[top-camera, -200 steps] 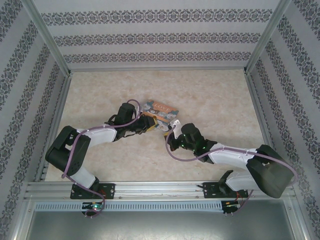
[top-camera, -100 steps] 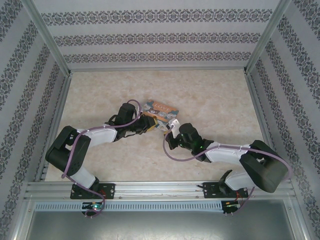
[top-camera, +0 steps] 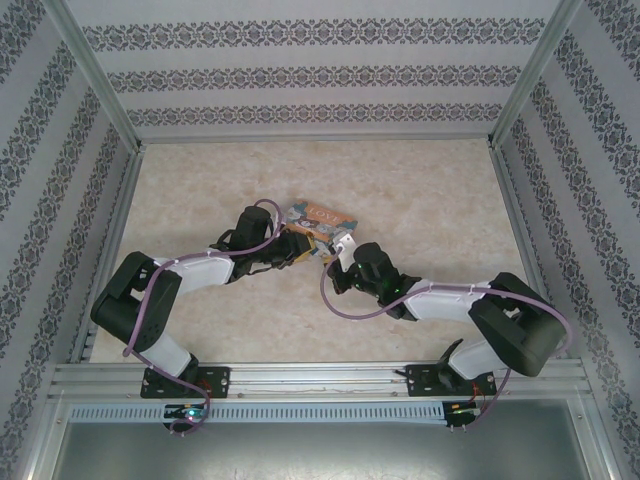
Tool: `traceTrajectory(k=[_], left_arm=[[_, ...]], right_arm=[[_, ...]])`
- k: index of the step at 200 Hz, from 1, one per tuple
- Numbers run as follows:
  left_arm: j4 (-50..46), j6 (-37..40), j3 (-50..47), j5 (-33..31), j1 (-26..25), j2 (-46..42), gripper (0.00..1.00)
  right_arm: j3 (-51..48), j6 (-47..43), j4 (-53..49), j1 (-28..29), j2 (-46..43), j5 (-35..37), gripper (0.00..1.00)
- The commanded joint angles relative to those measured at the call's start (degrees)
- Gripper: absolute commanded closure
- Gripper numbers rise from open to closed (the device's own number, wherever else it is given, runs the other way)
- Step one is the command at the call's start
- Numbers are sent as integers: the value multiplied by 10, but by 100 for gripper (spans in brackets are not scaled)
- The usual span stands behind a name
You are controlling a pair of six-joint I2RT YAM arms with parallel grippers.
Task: Unlock the padlock with the key
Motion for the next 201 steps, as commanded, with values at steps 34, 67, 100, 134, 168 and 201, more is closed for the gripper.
traceTrajectory(k=[34, 67, 100, 134, 168, 201], left_arm=[[36, 2, 13, -2, -12, -11, 78], [37, 3, 13, -2, -13, -11, 78], [37, 3, 12, -2, -13, -10, 78], [33, 4, 13, -4, -13, -12, 78], [32, 5, 14, -5, -13, -12, 78], [30, 7, 17, -5, -14, -12, 78]], right_arm=[[20, -11, 36, 0, 18, 15, 100], [24, -10, 41, 0, 26, 18, 100], [23, -11, 42, 0, 28, 22, 100], [12, -14, 36, 0, 16, 24, 100], [1, -13, 24, 1, 5, 25, 100], [-5, -12, 22, 2, 10, 25, 100]])
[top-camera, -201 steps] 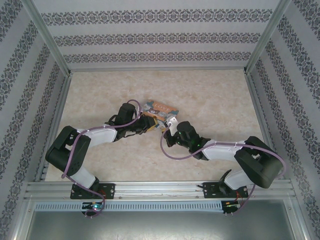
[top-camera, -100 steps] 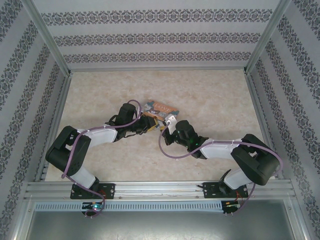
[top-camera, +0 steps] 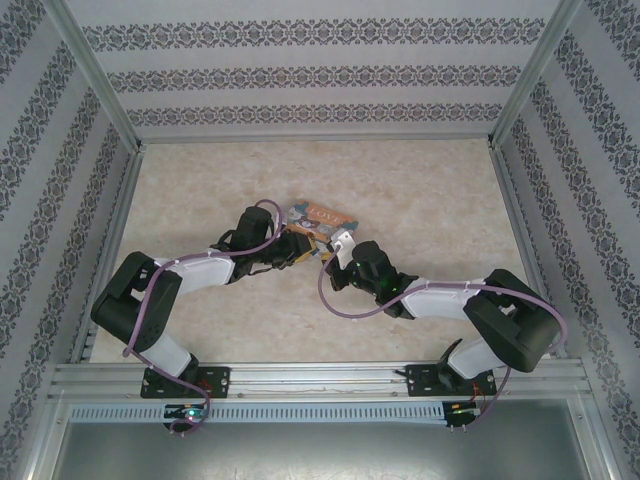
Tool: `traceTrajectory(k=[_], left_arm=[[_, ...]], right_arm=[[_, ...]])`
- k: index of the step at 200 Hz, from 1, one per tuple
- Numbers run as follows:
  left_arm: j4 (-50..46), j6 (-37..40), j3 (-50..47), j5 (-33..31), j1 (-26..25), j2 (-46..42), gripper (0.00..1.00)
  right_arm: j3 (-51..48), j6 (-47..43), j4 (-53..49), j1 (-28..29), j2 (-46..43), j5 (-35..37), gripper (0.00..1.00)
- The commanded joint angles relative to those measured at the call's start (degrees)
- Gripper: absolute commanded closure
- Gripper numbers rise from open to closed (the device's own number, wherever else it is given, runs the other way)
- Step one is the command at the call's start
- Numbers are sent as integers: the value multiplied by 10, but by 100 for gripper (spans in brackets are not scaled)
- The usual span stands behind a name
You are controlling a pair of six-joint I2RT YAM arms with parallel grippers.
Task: Unlock the padlock with the key
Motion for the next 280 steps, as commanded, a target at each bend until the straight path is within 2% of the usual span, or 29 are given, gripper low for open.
traceTrajectory(k=[1, 280], left_arm=[[30, 7, 17, -1, -10, -12, 78], [27, 10, 17, 0, -9, -12, 78]], right_arm=[[-11, -3, -5, 2, -5, 17, 100], [16, 15, 44, 1, 28, 17, 100]])
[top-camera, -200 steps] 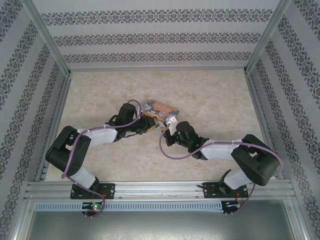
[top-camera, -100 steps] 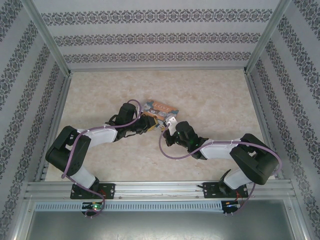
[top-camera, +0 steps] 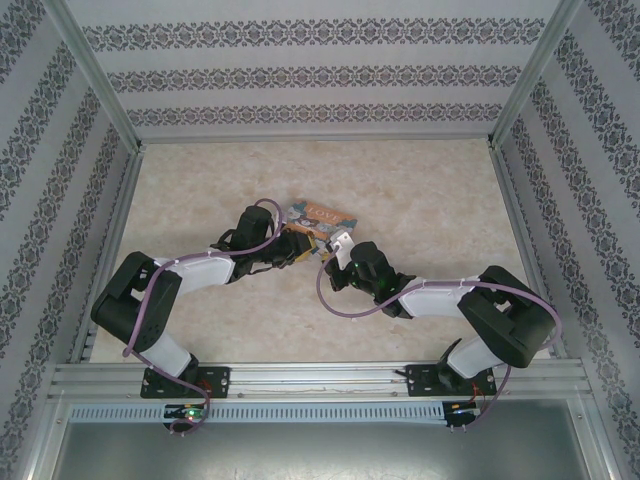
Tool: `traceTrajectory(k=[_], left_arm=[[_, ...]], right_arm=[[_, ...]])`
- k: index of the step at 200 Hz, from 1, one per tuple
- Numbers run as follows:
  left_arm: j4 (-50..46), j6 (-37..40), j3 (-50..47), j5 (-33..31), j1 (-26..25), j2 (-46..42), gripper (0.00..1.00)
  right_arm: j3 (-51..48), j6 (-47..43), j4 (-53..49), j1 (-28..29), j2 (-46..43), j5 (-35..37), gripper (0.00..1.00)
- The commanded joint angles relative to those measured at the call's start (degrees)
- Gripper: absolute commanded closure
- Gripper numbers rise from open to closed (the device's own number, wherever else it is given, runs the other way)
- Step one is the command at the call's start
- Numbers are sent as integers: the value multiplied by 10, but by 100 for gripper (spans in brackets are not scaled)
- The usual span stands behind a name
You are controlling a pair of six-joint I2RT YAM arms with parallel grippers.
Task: Unlock the padlock with the key
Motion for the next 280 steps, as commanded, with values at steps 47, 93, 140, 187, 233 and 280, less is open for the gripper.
traceTrajectory(k=[47, 93, 140, 187, 233, 280], left_arm=[[28, 9, 14, 8, -10, -13, 78], [25, 8, 15, 9, -10, -15, 78], [23, 10, 15, 9, -10, -16, 78], [22, 9, 16, 9, -10, -15, 78], [13, 14, 16, 7, -11, -16, 78], [-7, 23, 23, 7, -12, -21, 78]], right_arm=[[18, 15, 48, 0, 15, 4, 100], [18, 15, 76, 0, 25, 7, 100], [19, 5, 99, -1, 36, 21, 100], [33, 8, 119, -3, 46, -4, 100], [53, -5, 123, -4, 49, -17, 100], [65, -28, 127, -4, 54, -19, 100]])
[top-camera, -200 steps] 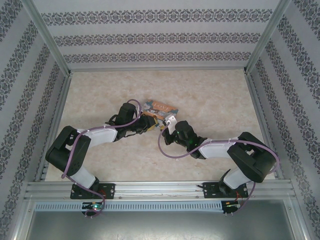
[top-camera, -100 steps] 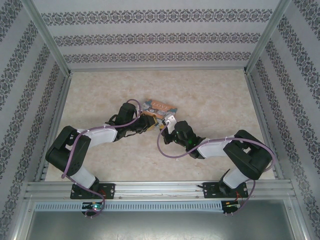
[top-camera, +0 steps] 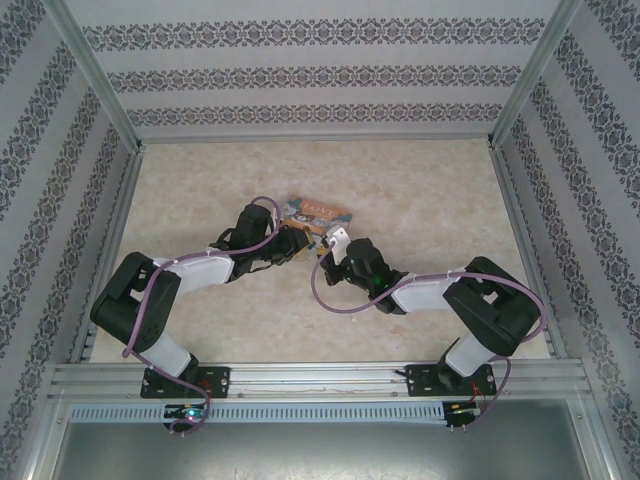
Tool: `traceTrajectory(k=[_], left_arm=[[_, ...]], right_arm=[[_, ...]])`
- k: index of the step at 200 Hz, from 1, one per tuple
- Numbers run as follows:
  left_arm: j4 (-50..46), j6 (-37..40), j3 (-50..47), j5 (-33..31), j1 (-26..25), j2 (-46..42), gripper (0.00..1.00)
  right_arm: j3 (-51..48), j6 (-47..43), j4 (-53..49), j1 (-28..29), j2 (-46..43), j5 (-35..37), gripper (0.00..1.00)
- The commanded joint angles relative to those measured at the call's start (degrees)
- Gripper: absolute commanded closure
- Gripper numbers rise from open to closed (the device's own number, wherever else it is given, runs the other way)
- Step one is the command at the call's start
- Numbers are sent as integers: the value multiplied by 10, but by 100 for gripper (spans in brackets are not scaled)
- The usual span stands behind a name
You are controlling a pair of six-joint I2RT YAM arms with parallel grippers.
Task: Unlock the padlock with the key
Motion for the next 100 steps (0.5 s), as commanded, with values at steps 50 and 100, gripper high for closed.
traceTrajectory(k=[50, 100], left_arm=[[-26, 28, 25, 47, -15, -24, 78], [-28, 26, 25, 47, -15, -23, 78]], right_arm=[[41, -68, 82, -4, 7, -11, 100], [43, -89, 94, -5, 13, -6, 100]])
